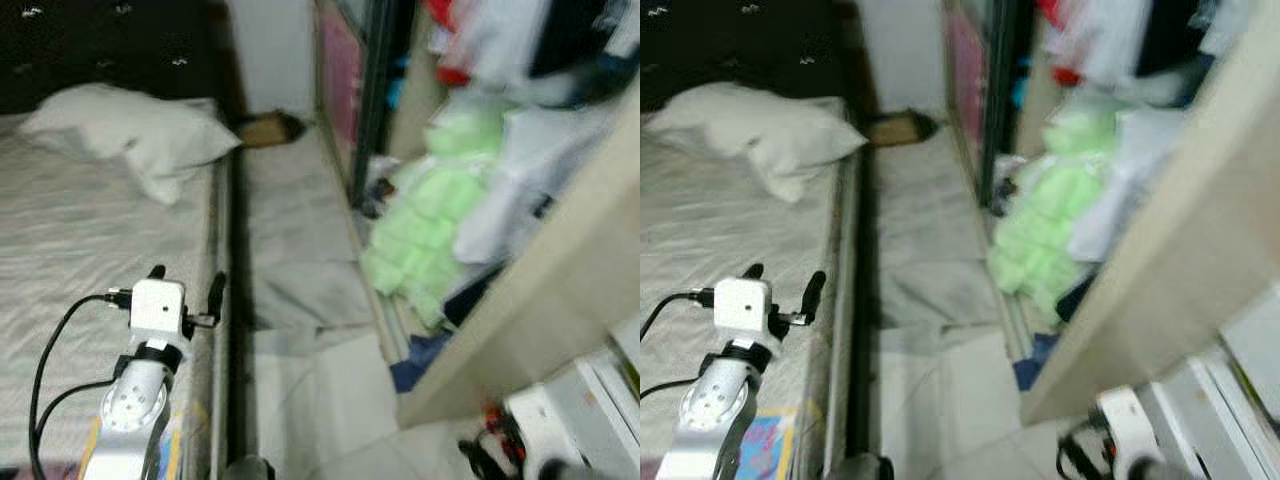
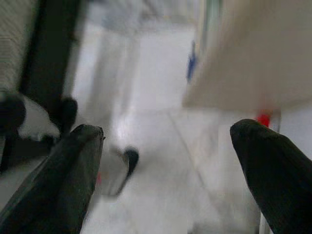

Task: Clean up the room

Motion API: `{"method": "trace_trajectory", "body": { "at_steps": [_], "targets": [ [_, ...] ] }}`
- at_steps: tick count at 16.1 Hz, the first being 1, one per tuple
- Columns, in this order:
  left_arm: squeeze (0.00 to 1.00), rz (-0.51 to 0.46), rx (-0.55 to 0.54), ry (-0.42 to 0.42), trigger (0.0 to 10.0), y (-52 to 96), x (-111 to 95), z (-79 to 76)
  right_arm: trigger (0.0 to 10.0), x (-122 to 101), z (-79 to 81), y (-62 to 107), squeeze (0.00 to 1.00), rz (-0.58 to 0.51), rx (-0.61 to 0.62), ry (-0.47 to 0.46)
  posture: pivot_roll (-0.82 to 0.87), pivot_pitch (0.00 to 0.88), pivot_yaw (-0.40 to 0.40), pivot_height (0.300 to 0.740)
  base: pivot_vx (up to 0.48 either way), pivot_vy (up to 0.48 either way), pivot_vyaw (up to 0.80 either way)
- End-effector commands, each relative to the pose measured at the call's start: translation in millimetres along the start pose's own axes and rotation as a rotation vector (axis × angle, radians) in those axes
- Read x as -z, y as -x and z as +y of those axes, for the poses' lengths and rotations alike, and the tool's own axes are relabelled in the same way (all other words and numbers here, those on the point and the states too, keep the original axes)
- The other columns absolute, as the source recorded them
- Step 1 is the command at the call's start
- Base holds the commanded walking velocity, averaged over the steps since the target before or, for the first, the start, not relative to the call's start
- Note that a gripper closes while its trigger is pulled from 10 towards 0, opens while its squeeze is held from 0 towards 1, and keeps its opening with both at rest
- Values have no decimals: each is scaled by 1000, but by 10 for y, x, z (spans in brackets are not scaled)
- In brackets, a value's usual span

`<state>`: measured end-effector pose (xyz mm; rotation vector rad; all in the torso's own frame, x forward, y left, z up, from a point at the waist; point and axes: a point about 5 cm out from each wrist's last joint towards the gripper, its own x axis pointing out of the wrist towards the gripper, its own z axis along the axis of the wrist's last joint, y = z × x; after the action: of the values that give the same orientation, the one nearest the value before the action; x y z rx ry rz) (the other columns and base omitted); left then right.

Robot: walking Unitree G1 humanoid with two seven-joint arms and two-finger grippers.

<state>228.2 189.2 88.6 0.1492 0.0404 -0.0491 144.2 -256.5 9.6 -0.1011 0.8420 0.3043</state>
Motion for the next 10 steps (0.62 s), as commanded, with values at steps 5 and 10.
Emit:
{"method": "trace_trajectory", "body": {
  "at_steps": [5, 10],
  "targets": [
    [0, 15, -3, -11, 10000, 23, 24, 15, 10000, -187, 0, -124, 0, -84, -84, 46, -25, 64, -4, 740, 0, 0, 800],
    [0, 22, 16, -14, 10000, 0, 34, 2, 10000, -481, 15, 36, 0, 10, -317, 378, -34, 69, 1, 740, 0, 0, 778]
  ]
}}
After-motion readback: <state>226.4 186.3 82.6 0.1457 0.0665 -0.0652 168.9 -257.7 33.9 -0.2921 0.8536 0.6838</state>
